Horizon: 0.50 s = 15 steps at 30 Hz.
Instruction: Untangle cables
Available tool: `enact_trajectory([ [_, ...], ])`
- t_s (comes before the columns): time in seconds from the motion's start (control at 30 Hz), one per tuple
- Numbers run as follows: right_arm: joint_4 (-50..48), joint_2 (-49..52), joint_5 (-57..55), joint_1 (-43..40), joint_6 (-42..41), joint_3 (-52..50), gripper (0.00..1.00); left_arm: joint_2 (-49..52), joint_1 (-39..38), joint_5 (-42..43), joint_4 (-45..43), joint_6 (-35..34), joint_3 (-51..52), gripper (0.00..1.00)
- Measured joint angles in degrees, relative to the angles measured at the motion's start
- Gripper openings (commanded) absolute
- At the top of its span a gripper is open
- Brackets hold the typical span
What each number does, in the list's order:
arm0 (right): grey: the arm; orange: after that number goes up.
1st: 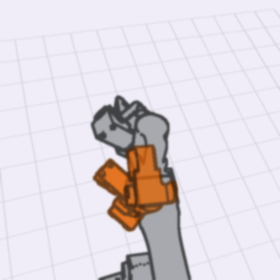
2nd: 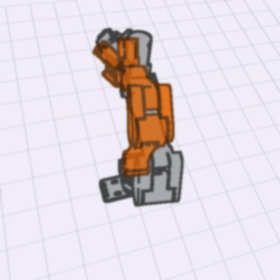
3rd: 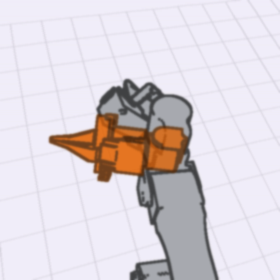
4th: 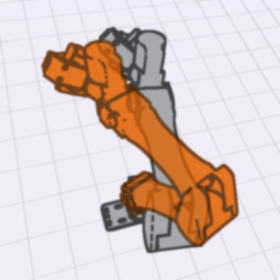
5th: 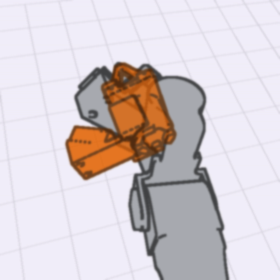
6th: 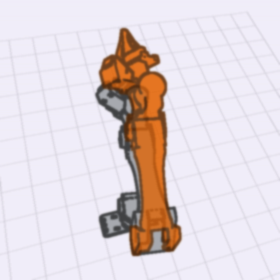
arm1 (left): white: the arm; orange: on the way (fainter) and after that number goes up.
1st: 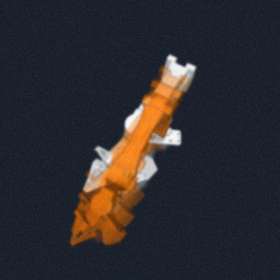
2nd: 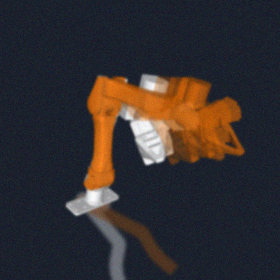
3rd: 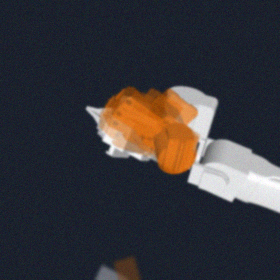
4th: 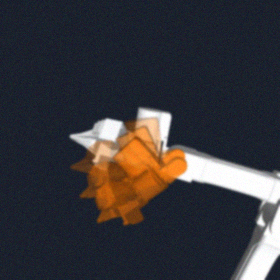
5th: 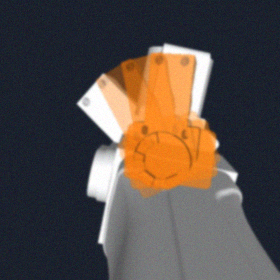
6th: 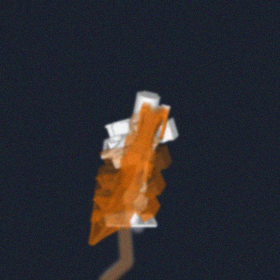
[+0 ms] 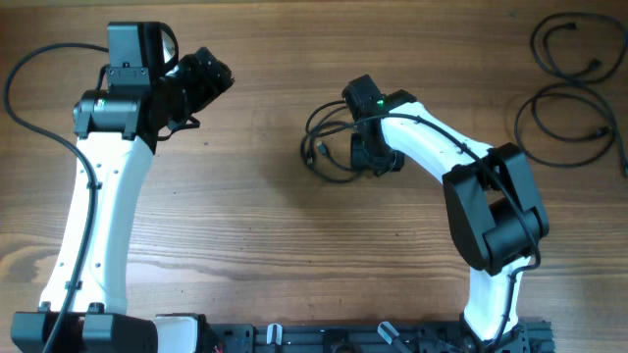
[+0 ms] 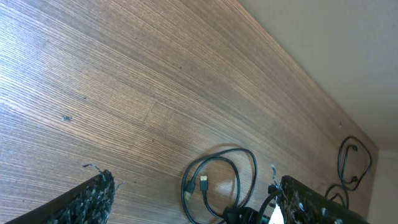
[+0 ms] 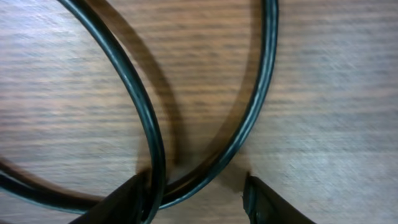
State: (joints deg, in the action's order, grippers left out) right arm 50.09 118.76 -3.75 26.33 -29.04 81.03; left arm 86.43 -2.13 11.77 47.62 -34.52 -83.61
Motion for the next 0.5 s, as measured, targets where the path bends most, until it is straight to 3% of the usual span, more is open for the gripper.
enact_trajectory([
  [0.2, 4.1, 0.0, -2.0, -0.4, -0.5, 0.1, 0.40, 0.0, 0.0, 0.0, 0.0, 0.0, 0.0, 0.86],
  [0.5, 6.6, 0.2, -3.0, -1.0, -2.0, 0.1, 0.07, 0.0, 0.0, 0.0, 0.0, 0.0, 0.0, 0.86],
])
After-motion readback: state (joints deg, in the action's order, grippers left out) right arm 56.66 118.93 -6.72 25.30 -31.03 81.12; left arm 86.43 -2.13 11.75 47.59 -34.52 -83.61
